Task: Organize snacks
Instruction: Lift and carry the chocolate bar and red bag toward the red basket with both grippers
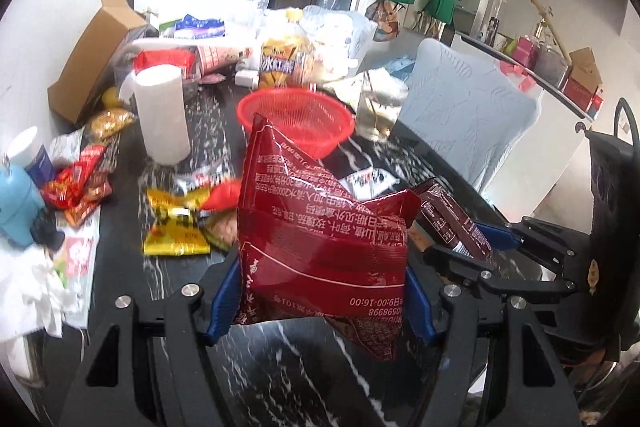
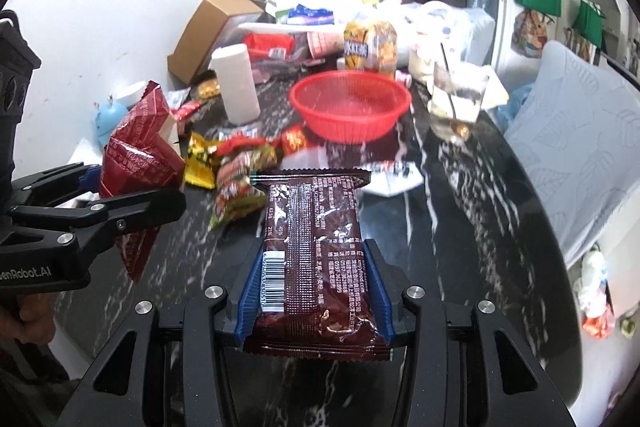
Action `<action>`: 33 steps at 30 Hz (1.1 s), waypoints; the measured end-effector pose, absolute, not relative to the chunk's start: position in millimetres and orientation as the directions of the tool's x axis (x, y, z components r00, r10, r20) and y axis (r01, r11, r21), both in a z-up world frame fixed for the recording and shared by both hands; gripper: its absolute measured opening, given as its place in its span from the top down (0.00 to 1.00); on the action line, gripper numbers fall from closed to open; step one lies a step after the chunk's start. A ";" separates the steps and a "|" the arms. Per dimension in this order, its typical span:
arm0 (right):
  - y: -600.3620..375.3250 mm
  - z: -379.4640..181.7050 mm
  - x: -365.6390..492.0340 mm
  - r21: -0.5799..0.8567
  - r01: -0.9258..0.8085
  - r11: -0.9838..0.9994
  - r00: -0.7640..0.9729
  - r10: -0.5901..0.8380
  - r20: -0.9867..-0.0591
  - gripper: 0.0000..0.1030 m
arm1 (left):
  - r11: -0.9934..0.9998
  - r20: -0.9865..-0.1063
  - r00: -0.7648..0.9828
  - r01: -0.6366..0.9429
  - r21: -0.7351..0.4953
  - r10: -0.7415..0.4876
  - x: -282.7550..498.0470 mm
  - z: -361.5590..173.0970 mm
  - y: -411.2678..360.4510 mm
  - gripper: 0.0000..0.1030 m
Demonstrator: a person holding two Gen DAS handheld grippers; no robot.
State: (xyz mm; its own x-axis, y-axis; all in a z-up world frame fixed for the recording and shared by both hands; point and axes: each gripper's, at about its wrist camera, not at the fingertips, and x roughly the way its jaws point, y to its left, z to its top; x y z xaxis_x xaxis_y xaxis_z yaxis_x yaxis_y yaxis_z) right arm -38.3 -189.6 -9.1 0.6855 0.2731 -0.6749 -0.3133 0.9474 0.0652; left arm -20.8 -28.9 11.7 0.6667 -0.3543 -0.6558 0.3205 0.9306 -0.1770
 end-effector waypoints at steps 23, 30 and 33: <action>-195.4 53.8 78.0 0.000 -0.369 0.929 0.775 0.308 -0.552 0.55 | 0.935 -0.538 0.771 0.336 -0.112 -0.342 91.8 83.6 -43.3 0.34; -198.0 56.5 129.6 -0.021 -0.362 0.932 0.785 0.292 -0.546 0.55 | 0.944 -0.539 0.781 0.316 -0.094 -0.316 134.5 80.4 -46.5 0.34; -198.2 54.4 149.7 -0.023 -0.359 0.933 0.784 0.288 -0.550 0.55 | 0.947 -0.552 0.776 0.306 -0.095 -0.306 155.7 71.3 -46.9 0.34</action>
State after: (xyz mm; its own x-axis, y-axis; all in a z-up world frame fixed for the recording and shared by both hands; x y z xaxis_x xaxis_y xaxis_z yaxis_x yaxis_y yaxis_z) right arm 149.7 -198.2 54.4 0.7843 0.2880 -0.5495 -0.3591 0.9330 -0.0235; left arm 155.7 -46.9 71.3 0.7758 -0.3056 -0.5520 0.3057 0.9474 -0.0948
